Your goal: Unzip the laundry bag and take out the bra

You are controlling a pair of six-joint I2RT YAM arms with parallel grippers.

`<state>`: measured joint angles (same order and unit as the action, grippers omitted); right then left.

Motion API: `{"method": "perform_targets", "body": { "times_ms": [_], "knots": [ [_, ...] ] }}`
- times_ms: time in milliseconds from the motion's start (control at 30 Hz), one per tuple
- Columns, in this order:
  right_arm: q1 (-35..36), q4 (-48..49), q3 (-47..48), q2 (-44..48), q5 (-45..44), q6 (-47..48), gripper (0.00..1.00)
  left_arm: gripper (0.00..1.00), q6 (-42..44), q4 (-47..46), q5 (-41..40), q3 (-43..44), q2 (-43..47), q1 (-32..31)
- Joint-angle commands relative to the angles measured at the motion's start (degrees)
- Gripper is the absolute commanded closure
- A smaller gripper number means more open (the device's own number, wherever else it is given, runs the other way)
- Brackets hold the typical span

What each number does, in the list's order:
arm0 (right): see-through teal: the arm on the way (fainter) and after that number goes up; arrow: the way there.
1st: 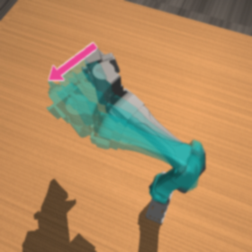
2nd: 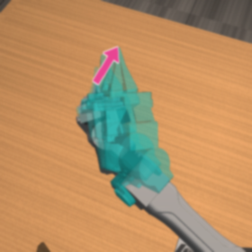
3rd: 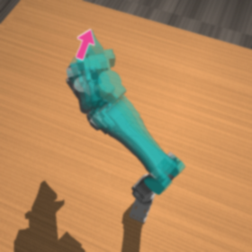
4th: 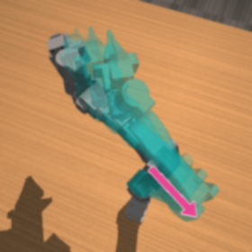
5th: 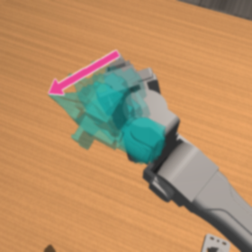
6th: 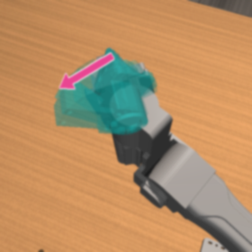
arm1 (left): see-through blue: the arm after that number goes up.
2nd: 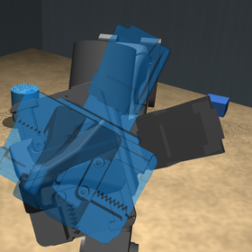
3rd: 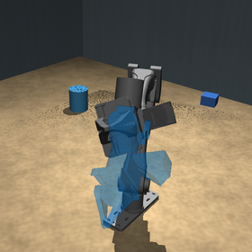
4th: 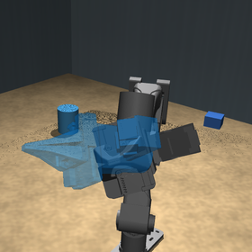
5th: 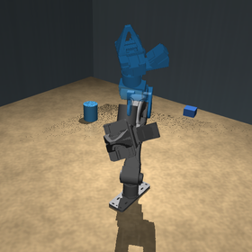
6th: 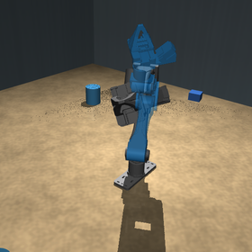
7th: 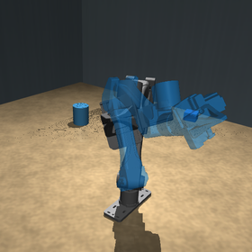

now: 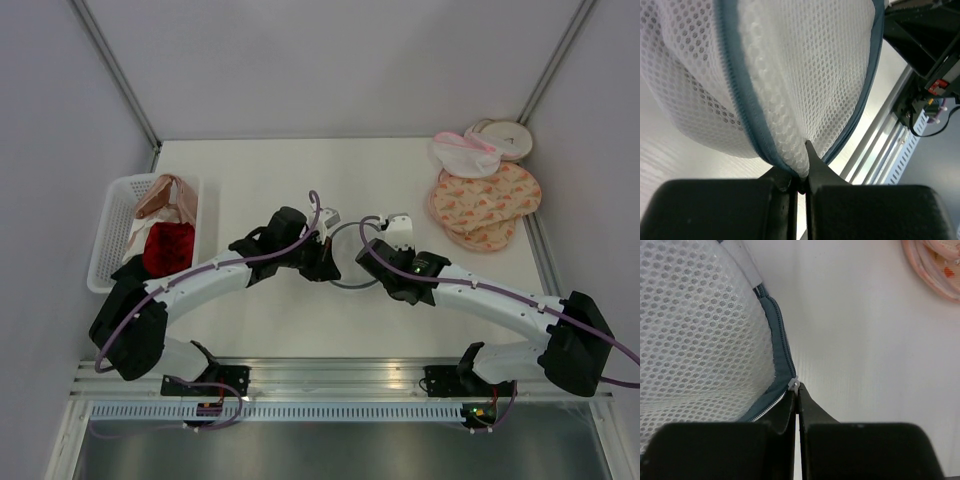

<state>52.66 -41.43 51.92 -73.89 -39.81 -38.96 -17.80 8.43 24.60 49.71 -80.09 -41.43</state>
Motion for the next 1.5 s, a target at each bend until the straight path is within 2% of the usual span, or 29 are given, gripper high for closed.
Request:
{"method": "perform_targets", "body": {
  "times_ms": [0,100,200,233,300,400,500,567,667,700,900,1000,1167,1467],
  "knots": [
    [-0.7,-6.0,2.2,0.3,-12.0,-1.0,1.0,0.98,6.4,9.1,5.5,1.8,-3.0,0.3],
    [-0.7,-5.6,2.0,-0.5,-10.6,-0.6,1.0,0.98,6.1,9.2,4.1,2.2,-2.9,0.3],
    [-0.7,-1.7,0.2,0.4,-5.6,2.1,1.0,0.68,1.2,7.5,-6.4,1.8,-0.7,0.3],
    [-0.7,-0.6,-1.1,1.1,-1.8,2.6,1.0,0.41,-0.8,6.4,-9.3,1.2,1.4,0.4],
    [-0.6,2.3,-2.3,2.2,1.4,3.4,1.0,0.23,-6.9,5.3,-16.1,0.3,3.6,0.4],
    [-0.7,5.7,-3.9,3.0,8.5,4.6,0.99,0.17,-15.5,3.0,-20.4,-3.7,8.7,0.3],
    [-0.7,10.0,-5.3,3.8,19.0,6.6,1.0,0.14,-25.3,-0.9,-20.6,-8.2,13.8,-0.1],
    [-0.6,13.2,-6.6,4.5,27.1,7.1,1.0,0.13,-32.0,-5.5,-20.7,-14.3,17.1,-2.5],
    [-0.7,19.2,-8.4,5.9,34.9,7.2,0.99,0.12,-38.2,-8.1,-22.3,-17.6,19.0,-4.7],
    [-0.7,20.2,-8.9,6.6,37.8,7.2,1.0,0.11,-39.1,-12.9,-22.4,-19.6,19.4,-5.3],
    [-0.7,21.8,-9.3,8.1,39.6,8.0,1.0,0.1,-46.2,-27.0,-22.5,-22.8,15.0,-7.2],
    [-0.7,21.7,-9.4,8.9,39.5,8.4,1.0,0.09,-48.5,-29.7,-24.3,-22.4,12.5,-8.5],
    [-0.6,21.2,-10.1,10.3,41.7,9.0,0.99,0.09,-54.0,-33.7,-34.3,-24.4,11.4,-9.6],
    [-0.6,19.4,-10.3,10.9,44.0,10.3,1.0,0.12,-54.5,-36.2,-34.7,-21.4,2.6,-10.1]
  ]
}}
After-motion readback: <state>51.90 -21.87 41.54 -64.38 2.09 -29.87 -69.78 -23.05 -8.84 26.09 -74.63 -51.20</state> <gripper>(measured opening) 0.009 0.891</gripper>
